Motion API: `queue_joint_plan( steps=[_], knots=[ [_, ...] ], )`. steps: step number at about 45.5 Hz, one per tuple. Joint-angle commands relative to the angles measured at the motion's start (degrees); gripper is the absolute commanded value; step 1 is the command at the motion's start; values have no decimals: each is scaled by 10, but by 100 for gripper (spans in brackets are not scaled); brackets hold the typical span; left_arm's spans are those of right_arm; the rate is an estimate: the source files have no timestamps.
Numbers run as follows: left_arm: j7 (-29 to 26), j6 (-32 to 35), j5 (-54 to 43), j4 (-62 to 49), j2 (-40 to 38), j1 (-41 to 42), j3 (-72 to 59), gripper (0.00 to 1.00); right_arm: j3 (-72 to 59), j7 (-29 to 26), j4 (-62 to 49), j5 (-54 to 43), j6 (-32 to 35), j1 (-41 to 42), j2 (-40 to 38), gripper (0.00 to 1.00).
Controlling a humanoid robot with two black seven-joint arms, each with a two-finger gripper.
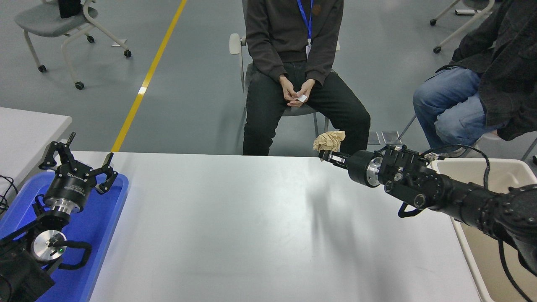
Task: Clean the table surface
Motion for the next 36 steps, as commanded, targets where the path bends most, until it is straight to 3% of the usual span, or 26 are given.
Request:
queue_joint_plan(
  steps=[1, 17, 36],
  knots=[
    [0, 0, 0, 0, 0, 0, 0, 100, 93, 0, 94, 0, -18, -28, -102, 0],
    [0, 0, 0, 0, 0, 0, 0, 100, 271, 2, 197, 1, -28, -140, -195, 0],
    [0, 0, 0, 0, 0, 0, 0, 100, 420, 5, 215, 30, -28, -251, -225, 0]
  ],
)
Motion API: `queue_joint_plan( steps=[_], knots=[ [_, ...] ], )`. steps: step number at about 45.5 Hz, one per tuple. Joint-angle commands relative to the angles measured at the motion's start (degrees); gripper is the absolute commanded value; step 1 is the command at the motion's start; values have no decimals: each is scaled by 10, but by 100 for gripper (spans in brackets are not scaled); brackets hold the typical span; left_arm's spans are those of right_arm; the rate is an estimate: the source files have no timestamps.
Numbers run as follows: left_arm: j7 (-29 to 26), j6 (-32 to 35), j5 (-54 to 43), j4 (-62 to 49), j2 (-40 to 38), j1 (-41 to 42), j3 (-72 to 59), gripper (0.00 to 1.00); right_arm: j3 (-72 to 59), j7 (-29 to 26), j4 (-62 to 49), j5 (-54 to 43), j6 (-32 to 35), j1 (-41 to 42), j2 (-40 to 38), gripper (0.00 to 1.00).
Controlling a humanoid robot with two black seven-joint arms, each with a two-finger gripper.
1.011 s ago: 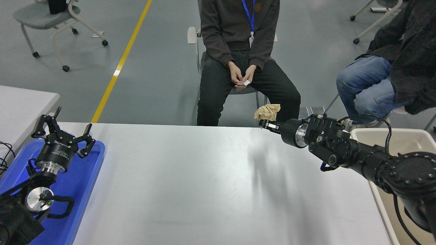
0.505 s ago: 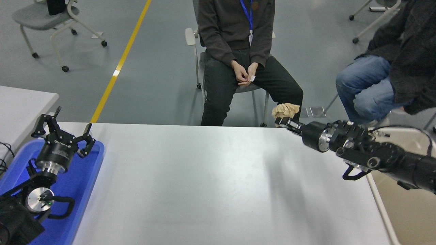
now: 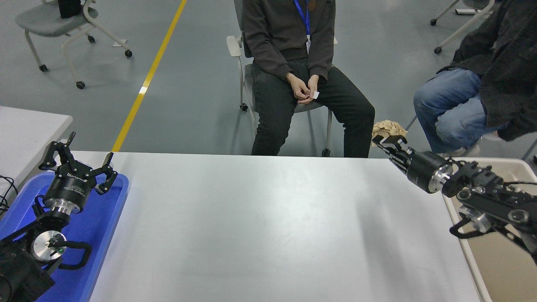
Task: Clean the table surface
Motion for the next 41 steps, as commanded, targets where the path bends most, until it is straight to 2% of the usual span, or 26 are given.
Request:
queue_joint_plan(
  steps=[1, 19, 41],
  knots=[
    [0, 0, 0, 0, 0, 0, 0, 100, 99, 2, 15, 14, 0, -71, -26, 0],
    [0, 0, 0, 0, 0, 0, 0, 100, 189, 12, 13, 14, 4, -169, -60, 0],
    [0, 0, 0, 0, 0, 0, 0, 100, 202, 25, -14, 49, 3, -187, -68, 0]
  ],
)
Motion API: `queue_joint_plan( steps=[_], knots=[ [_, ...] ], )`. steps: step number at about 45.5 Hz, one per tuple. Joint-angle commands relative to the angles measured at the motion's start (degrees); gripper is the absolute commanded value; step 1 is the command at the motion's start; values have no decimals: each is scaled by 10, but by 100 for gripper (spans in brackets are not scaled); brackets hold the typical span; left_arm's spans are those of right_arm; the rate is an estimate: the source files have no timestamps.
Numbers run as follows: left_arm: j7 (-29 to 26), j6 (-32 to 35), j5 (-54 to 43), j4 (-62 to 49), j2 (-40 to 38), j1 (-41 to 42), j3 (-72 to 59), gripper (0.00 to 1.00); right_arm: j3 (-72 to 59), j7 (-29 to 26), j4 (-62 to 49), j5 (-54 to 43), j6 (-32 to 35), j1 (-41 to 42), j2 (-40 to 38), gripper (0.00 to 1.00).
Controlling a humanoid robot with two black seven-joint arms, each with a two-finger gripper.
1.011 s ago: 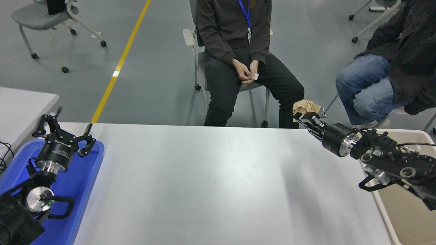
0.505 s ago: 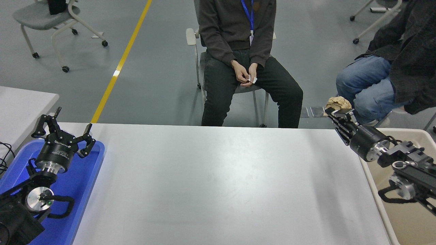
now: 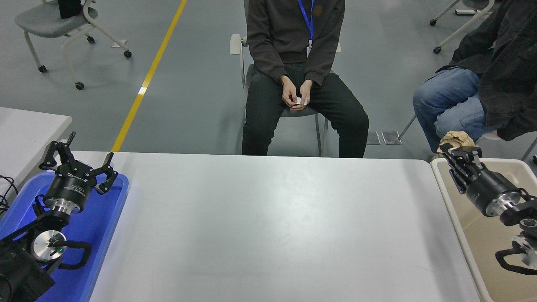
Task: Clean the table surface
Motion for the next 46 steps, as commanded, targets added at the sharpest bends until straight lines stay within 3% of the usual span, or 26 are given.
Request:
queue_joint_plan(
  steps=[1, 20, 37, 46],
  knots=[
    [0, 0, 0, 0, 1, 0, 0, 100, 8, 3, -30, 20, 0, -8, 0, 0],
    [0, 0, 0, 0, 0, 0, 0, 100, -50, 0, -244, 21, 4, 1, 55, 0],
    [0, 0, 0, 0, 0, 0, 0, 100, -89, -6, -545, 26, 58, 23, 199, 0],
    [0, 0, 0, 0, 0, 0, 0, 100, -104, -34, -585, 37, 51, 27, 221, 0]
  ],
)
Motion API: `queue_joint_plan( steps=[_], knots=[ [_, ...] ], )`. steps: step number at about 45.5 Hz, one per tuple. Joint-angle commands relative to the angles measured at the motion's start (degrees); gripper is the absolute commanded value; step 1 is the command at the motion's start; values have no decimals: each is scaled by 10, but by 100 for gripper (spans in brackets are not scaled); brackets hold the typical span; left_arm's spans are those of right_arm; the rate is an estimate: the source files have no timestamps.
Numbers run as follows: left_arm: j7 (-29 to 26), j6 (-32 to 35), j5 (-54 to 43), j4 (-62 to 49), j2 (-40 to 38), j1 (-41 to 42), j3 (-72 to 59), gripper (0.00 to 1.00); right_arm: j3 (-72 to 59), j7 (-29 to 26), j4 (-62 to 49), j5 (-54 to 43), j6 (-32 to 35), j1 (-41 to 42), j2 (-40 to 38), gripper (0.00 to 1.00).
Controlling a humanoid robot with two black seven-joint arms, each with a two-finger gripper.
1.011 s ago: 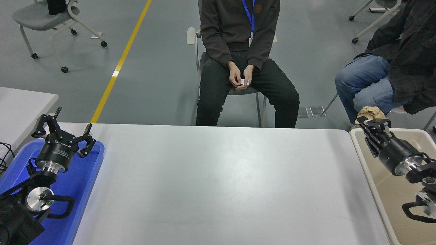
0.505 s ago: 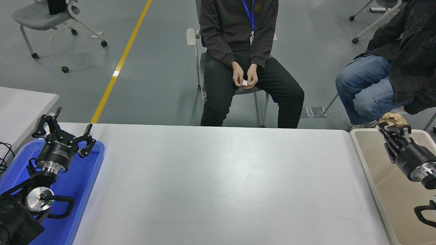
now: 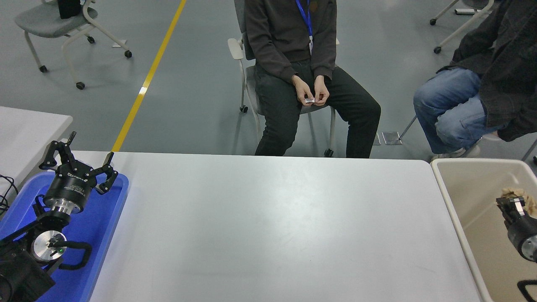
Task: Clean the table surface
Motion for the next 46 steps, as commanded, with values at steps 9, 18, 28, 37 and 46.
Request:
queue_joint_plan(
  steps=[9, 18, 28, 37, 46],
  knots=[
    [0, 0, 0, 0, 0, 0, 0, 100, -19, -51, -97, 20, -4, 7, 45, 0],
    [-1, 0, 0, 0, 0, 0, 0, 100, -19, -52, -97, 22, -9, 8, 51, 0],
    [-1, 0, 0, 0, 0, 0, 0, 100, -20, -52, -97, 21, -11, 14, 59, 0],
    [-1, 0, 0, 0, 0, 0, 0, 100, -41, -50, -97, 21, -11, 18, 59, 0],
    [0, 0, 0, 0, 0, 0, 0, 100, -55, -50, -100, 26, -18, 24, 59, 100]
  ],
)
